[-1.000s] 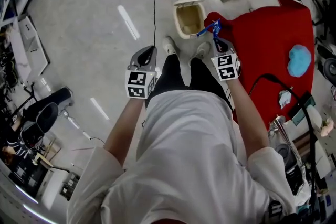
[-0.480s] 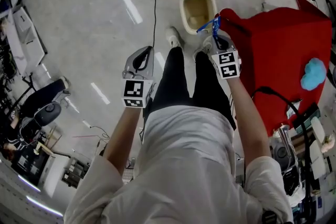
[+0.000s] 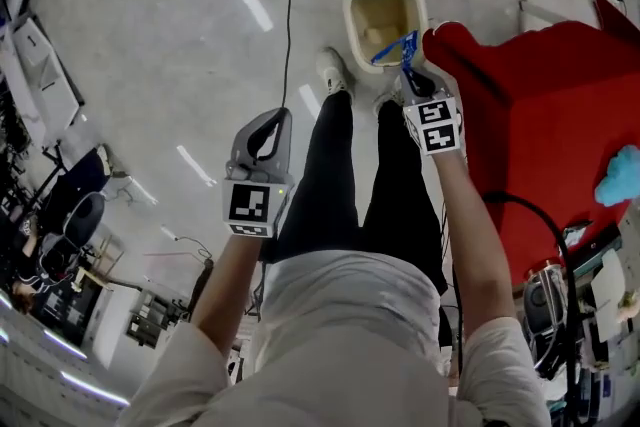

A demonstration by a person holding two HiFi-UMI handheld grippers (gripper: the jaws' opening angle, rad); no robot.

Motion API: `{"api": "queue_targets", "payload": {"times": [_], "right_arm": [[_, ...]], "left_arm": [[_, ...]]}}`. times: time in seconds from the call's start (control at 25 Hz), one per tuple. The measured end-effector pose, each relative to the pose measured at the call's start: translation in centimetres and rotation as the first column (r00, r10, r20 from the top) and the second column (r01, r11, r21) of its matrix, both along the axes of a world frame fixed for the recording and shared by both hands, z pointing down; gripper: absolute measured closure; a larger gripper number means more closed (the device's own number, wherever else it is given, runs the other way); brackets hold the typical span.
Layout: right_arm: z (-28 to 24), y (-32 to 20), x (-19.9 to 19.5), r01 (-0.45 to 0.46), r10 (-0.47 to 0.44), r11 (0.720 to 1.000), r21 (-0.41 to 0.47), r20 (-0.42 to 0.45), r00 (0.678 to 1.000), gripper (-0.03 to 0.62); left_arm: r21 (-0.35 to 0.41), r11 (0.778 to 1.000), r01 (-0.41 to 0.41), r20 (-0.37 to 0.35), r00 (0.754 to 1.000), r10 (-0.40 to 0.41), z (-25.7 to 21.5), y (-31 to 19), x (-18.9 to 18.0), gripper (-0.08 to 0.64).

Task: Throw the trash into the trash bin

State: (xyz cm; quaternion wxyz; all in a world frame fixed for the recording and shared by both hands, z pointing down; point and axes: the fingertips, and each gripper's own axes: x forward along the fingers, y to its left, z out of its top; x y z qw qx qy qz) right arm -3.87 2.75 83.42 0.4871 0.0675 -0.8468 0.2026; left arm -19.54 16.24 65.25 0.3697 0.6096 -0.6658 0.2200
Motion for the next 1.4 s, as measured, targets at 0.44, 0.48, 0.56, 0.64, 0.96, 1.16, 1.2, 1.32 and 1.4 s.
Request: {"api": "queue_targets", "payload": {"times": [0.44, 0.48, 0.56, 0.64, 0.96, 1.16, 1.2, 1.32, 1.4], "right_arm": [[10.3, 0.3, 0.5, -0.104, 0.102, 0.99, -0.092, -0.035, 0.994, 0.583], [10.9, 0.3, 0.6, -0.114, 0.11, 0.989, -0.094, -0.04, 0.993, 0.576], [11.7, 0.4, 0.9, -0.121, 0.115, 0.987, -0.106, -0.053, 0.992, 0.488], [12.0, 0.5, 1.2, -0.121, 0.115, 0.986, -0.113, -0.066, 0.991, 0.471], [10.4, 0.1, 1.8, -0.136, 0.131, 0.986, -0.094, -0.06, 0.99, 0.471], [8.2, -0.1, 2.1, -0.123, 0.12, 0.99, -0.075, -0.041, 0.992, 0.483], [7.6, -0.1, 2.2, -0.121, 0.119, 0.99, -0.07, -0.038, 0.992, 0.492], [5.5, -0.1, 2.3, -0.117, 0.116, 0.992, -0.057, -0.023, 0.993, 0.514], [4.2, 0.0, 2.5, -0.114, 0.113, 0.992, -0.049, -0.014, 0.993, 0.52]], "left_arm": [[-0.074, 0.997, 0.037, -0.069, 0.997, -0.042, 6.9, -0.1, 0.9, 0.555], [-0.07, 0.997, 0.027, -0.064, 0.997, -0.031, 7.3, 0.1, 1.0, 0.555], [-0.064, 0.998, 0.006, -0.06, 0.998, -0.01, 7.9, 0.2, 1.1, 0.555], [-0.068, 0.998, 0.009, -0.073, 0.997, -0.014, 7.8, -0.2, 1.3, 0.555], [-0.038, 0.999, -0.027, -0.069, 0.997, 0.024, 7.5, -0.9, 2.2, 0.555], [-0.032, 0.999, -0.013, -0.067, 0.998, 0.011, 6.2, -1.4, 2.7, 0.555], [-0.02, 1.0, -0.023, -0.059, 0.998, 0.022, 5.9, -1.4, 2.8, 0.555], [0.0, 1.0, -0.032, -0.047, 0.998, 0.032, 4.7, -1.3, 3.2, 0.555], [0.004, 1.0, -0.027, -0.044, 0.999, 0.028, 3.8, -1.3, 3.5, 0.555]]}}
